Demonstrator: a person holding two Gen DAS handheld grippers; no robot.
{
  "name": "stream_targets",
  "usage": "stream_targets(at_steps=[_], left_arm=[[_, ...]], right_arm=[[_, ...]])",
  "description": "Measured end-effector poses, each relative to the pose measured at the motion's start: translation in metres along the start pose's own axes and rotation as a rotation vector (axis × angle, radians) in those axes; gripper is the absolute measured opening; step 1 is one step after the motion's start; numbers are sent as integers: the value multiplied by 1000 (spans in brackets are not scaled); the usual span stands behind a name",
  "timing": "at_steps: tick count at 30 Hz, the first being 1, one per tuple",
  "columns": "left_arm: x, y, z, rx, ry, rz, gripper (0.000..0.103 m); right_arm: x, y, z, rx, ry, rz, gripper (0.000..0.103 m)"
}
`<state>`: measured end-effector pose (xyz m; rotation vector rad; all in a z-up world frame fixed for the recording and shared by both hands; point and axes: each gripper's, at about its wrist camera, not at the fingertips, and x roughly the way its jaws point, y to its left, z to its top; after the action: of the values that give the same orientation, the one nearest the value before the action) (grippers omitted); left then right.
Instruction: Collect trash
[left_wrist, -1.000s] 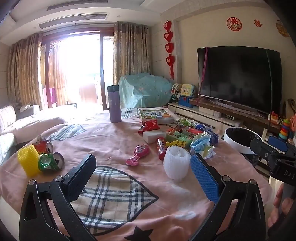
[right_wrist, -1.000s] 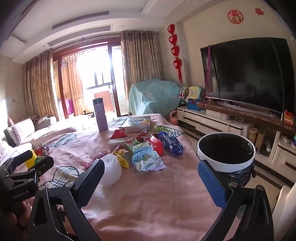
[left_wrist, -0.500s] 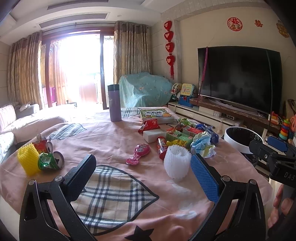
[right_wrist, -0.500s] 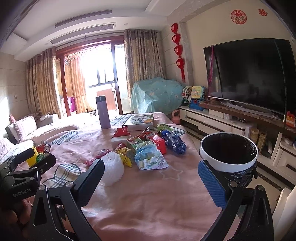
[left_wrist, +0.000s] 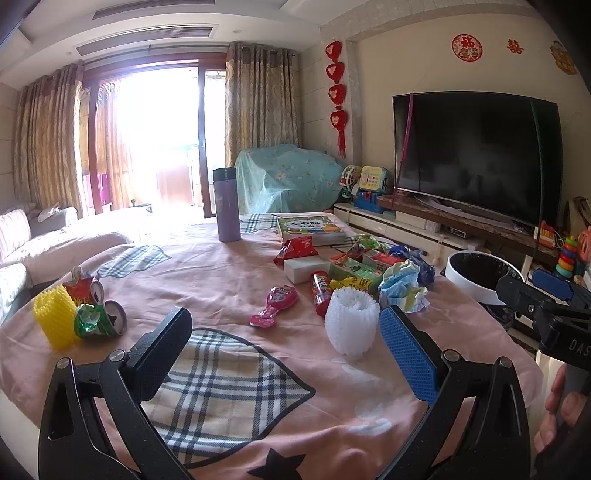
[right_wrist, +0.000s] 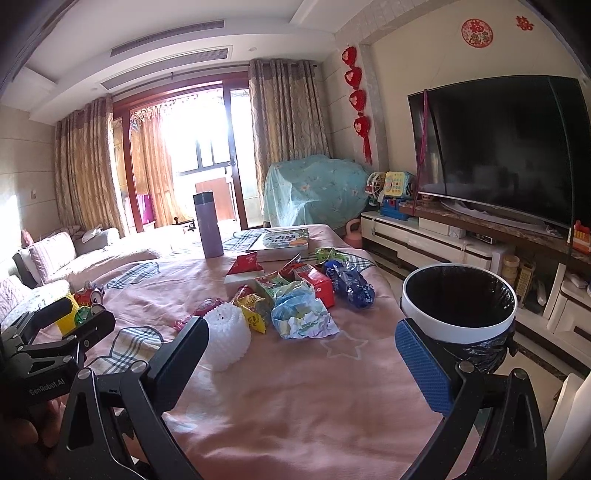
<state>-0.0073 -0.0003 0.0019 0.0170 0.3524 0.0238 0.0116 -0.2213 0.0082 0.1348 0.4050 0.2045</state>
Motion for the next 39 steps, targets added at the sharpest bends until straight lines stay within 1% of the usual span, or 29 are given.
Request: stream_targets(at_steps=[22,29,34,37,39], left_arm=[[3,1,-1,-7,11,-5,103],[6,2,-3,-14,26,-18,103],[19,2,-6,-22,74,-42,103],[30,-2,-8,-18,105,-66,103],[40,-6,-8,-15,132,-88,103]], right_arm=[[5,-1,2,-1,14,19,102],[11,-5,3,17,35,41,101],[24,-12,3,36,71,58,96],[34,-17,3,48,102,80,90],[44,-22,3,69,129,107,83]])
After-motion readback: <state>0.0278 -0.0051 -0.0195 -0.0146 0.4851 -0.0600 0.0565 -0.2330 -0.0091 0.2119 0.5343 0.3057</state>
